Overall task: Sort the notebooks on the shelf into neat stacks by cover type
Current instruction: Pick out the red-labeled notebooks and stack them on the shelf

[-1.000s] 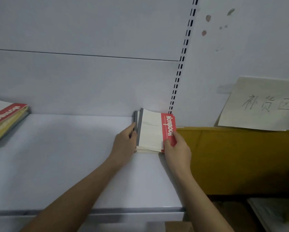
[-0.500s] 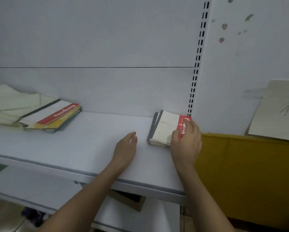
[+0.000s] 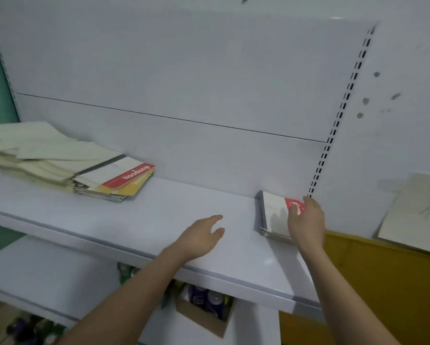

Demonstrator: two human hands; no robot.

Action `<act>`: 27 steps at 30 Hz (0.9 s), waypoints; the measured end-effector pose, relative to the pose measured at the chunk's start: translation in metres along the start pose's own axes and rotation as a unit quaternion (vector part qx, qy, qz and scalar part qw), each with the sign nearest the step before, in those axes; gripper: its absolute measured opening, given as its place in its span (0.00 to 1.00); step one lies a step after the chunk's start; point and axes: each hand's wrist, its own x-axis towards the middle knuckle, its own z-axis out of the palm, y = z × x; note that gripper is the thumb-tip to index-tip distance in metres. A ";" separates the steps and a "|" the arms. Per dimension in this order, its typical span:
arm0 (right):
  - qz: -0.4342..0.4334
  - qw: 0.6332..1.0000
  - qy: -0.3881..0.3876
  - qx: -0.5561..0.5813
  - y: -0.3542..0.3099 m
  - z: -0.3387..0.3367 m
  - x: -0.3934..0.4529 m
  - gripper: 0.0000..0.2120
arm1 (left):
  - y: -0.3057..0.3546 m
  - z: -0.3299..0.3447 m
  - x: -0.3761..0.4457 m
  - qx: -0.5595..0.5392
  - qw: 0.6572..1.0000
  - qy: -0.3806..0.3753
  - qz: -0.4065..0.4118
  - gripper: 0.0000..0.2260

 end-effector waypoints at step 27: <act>-0.284 0.886 -0.339 -0.143 -0.366 0.310 -0.089 0.42 | -0.241 -0.329 -0.001 0.252 0.945 0.204 -0.044 0.19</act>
